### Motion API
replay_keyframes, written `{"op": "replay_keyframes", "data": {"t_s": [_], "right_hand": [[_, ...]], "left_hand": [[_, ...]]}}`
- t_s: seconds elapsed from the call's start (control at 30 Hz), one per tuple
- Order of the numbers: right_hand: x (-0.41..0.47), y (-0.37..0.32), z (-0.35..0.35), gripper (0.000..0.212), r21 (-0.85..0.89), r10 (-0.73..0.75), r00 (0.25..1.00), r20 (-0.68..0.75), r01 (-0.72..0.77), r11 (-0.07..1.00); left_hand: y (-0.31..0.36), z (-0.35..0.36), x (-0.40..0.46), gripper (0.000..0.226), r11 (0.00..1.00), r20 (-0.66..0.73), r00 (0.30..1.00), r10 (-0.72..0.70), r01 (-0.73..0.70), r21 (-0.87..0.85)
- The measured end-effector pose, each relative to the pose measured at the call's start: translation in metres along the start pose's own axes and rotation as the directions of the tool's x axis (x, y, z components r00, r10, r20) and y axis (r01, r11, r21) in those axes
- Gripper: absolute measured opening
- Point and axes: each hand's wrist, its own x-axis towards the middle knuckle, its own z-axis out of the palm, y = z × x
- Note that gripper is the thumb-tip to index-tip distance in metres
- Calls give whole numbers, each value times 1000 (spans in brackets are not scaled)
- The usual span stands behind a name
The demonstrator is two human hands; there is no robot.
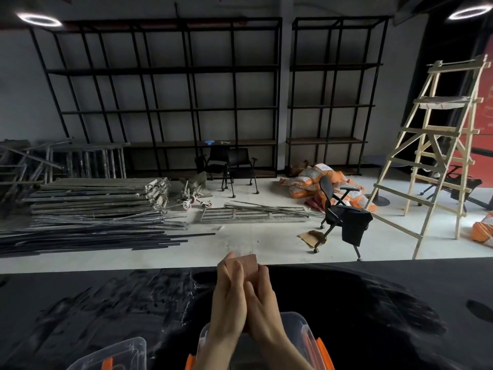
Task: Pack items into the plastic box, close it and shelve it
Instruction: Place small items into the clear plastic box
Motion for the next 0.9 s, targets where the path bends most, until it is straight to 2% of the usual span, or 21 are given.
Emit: {"op": "replay_keyframes", "data": {"t_s": [0.1, 0.2, 0.3, 0.43, 0.47, 0.53, 0.57, 0.6, 0.63, 0.67, 0.73, 0.8, 0.9], "right_hand": [[-1, -1, -2, 9, -9, -27, 998, 53, 27, 1000], [1, 2, -6, 22, -50, -25, 993, 114, 31, 998], [2, 2, -16, 32, -106, 20, 978, 209, 2, 994], [12, 2, -31, 9, -408, 59, 989, 135, 1, 913], [13, 0, -36, 16, -470, 54, 991, 121, 10, 882], [14, -8, -48, 50, -514, 46, 990, 130, 27, 857], [12, -10, -55, 63, -532, 37, 988, 153, 50, 845], [11, -13, -62, 69, -566, 26, 983, 180, 82, 821], [9, -15, -69, 68, -622, 29, 977, 209, 110, 776], [8, -18, -75, 63, -693, 50, 968, 245, 138, 708], [3, -20, -83, 49, -817, 159, 937, 310, 177, 548], [-6, -18, -87, 43, -875, 264, 921, 287, 140, 463], [-16, -13, -83, 37, -918, 285, 930, 233, 113, 380]], "left_hand": [[-1, 2, -1, 30, 1000, 26, 1000, -4, 4, -24], [-1, -4, 1, 22, 999, 4, 999, -34, 34, -27], [-2, -9, 5, 12, 996, 26, 1000, -12, 9, 93], [-10, -8, 4, 8, 967, 29, 999, 43, -49, 249], [-12, -5, 3, 8, 961, 77, 997, 24, -45, 272], [-18, 1, -3, 11, 969, 176, 983, -45, 0, 246], [-22, 3, -5, 21, 973, 201, 977, -68, 20, 232], [-27, 4, -8, 29, 971, 214, 973, -86, 34, 236], [-32, 3, -10, 26, 952, 204, 976, -83, 17, 305], [-38, 2, -12, 17, 927, 199, 977, -78, -2, 376], [-50, 0, -16, 22, 863, 239, 964, -119, -19, 504], [-59, 0, -21, 28, 799, 287, 944, -162, -45, 599], [-65, -1, -26, 26, 684, 340, 931, -130, -165, 711]]}}
